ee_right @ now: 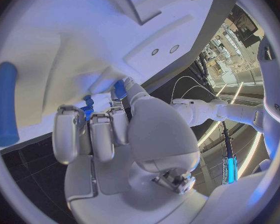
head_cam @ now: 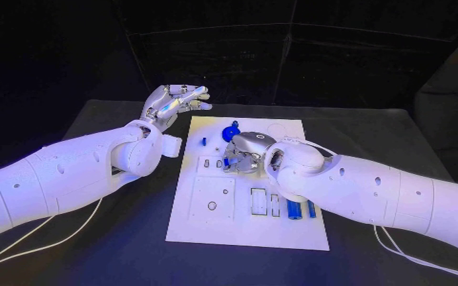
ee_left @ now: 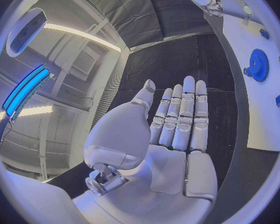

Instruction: Assemble the parts on the task board

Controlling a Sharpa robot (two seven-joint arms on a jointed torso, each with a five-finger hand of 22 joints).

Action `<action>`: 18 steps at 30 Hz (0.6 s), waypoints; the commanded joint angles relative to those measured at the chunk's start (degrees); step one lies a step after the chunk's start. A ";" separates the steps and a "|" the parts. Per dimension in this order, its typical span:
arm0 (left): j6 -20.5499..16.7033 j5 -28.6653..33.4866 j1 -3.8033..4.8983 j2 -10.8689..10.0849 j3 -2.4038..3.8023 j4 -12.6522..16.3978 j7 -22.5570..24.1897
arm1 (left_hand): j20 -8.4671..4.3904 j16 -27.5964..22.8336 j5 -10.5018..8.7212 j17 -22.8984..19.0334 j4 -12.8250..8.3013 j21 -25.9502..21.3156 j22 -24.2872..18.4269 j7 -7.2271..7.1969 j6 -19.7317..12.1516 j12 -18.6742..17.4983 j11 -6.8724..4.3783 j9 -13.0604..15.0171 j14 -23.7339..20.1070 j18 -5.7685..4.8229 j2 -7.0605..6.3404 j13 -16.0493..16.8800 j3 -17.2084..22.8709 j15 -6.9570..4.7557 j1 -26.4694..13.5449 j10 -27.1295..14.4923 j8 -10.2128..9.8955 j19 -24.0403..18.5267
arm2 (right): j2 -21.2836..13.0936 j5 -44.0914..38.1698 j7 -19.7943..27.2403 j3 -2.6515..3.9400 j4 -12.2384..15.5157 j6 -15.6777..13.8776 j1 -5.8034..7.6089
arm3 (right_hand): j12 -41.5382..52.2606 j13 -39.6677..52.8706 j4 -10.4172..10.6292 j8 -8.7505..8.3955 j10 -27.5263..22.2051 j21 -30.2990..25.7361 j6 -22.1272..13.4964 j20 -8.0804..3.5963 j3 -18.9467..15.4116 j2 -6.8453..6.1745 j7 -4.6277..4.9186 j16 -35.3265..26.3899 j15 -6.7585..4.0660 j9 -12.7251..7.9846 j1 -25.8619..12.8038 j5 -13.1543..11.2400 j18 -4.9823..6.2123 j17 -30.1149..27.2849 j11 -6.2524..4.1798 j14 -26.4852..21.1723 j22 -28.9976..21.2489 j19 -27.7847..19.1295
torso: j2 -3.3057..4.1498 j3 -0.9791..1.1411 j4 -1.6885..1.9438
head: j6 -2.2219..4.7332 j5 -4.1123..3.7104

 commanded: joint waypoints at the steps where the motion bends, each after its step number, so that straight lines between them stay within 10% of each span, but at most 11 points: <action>1: 0.73 0.02 0.08 0.00 0.03 0.03 0.26 | -0.09 -0.40 0.28 0.07 -0.34 0.16 -0.09 0.05 0.50 -0.38 0.12 -0.03 0.17 0.30 0.57 0.02 0.15 0.06 -0.16 0.36 -0.20 0.24 | 0.00 -0.42 -1.05 -0.27 -0.39 1.63 -0.26 | -0.39 2.97 0.38 -0.30 -0.59 -0.34 -0.56 -0.09 0.06 -0.35 0.12 -0.36 -0.15 -0.21 -0.44 -0.22 -0.44 9.52 -0.03 4.81 -0.09 -0.18 | 0.04 -0.01 0.09 | -0.01 -0.03; 18: 0.82 0.02 0.08 -0.02 0.03 0.01 0.17 | -0.08 -0.44 0.28 0.08 -0.38 0.14 -0.11 0.07 0.49 -0.44 0.13 -0.04 0.15 0.30 0.58 0.01 0.16 0.07 -0.16 0.35 -0.25 0.22 | 0.40 -1.19 -1.90 -0.27 -0.56 -0.84 -0.27 | -2.41 1.26 0.43 -2.27 -2.27 -0.52 -4.53 0.88 -0.18 -2.35 1.44 -0.38 0.90 -0.40 -1.40 -0.79 -0.40 9.58 1.18 4.82 -0.32 -0.30 | 0.00 -0.02 0.04 | 0.05 -0.10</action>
